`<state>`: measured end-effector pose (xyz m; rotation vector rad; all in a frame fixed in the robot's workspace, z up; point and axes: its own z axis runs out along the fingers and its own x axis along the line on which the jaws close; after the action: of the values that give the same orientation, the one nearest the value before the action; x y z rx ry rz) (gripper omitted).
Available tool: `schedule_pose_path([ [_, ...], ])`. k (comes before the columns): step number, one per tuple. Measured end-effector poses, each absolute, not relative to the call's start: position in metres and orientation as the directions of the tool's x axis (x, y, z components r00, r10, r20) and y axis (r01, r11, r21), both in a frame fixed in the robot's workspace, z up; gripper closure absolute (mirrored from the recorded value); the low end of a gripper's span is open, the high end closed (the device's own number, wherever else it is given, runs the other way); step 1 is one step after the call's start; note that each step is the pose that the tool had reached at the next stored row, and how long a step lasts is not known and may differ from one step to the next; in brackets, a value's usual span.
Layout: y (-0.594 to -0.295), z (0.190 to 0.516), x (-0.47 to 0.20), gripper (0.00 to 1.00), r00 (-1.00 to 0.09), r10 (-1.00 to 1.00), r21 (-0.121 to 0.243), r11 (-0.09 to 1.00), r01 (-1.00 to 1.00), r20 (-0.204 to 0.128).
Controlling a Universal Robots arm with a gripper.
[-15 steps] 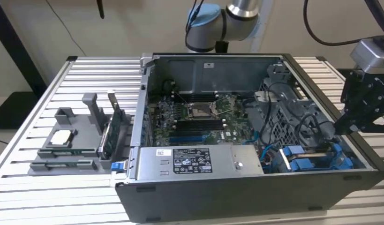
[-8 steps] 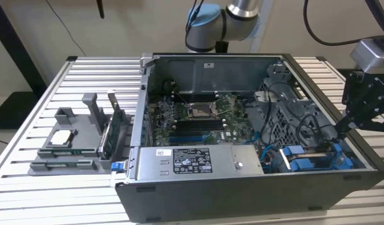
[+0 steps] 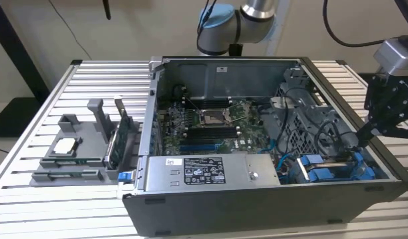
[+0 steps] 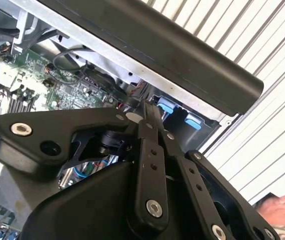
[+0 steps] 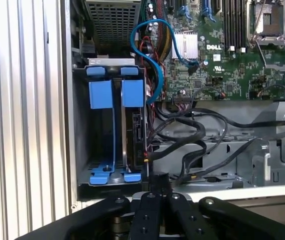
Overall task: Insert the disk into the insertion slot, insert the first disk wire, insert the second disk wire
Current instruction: 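Insert the second disk wire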
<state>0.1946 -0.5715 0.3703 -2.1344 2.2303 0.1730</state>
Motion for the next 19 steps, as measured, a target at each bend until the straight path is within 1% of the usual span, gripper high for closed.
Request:
schedule_pose_path([
  [3, -0.5716, 0.3731, 0.1948, 0.88, -0.047, -0.993, 0.050, 0.041, -0.998, -0.106],
  [4, -0.5716, 0.3732, 0.1951, 0.82, -0.047, -0.994, 0.052, 0.042, -0.998, -0.099],
  [5, -0.5717, 0.3732, 0.1954, 0.82, -0.047, -0.995, 0.053, 0.042, -0.998, -0.092],
  [6, -0.5717, 0.3730, 0.1958, 0.75, -0.047, -0.995, 0.053, 0.043, -0.998, -0.084],
  [10, -0.5718, 0.3719, 0.1979, 0.75, -0.047, -0.997, 0.054, 0.044, -0.998, -0.055],
  [15, -0.5717, 0.3699, 0.1980, 0.75, -0.047, -0.997, 0.054, 0.044, -0.998, -0.053],
  [19, -0.5717, 0.3696, 0.1981, 0.77, -0.047, -0.997, 0.054, 0.044, -0.998, -0.060],
])
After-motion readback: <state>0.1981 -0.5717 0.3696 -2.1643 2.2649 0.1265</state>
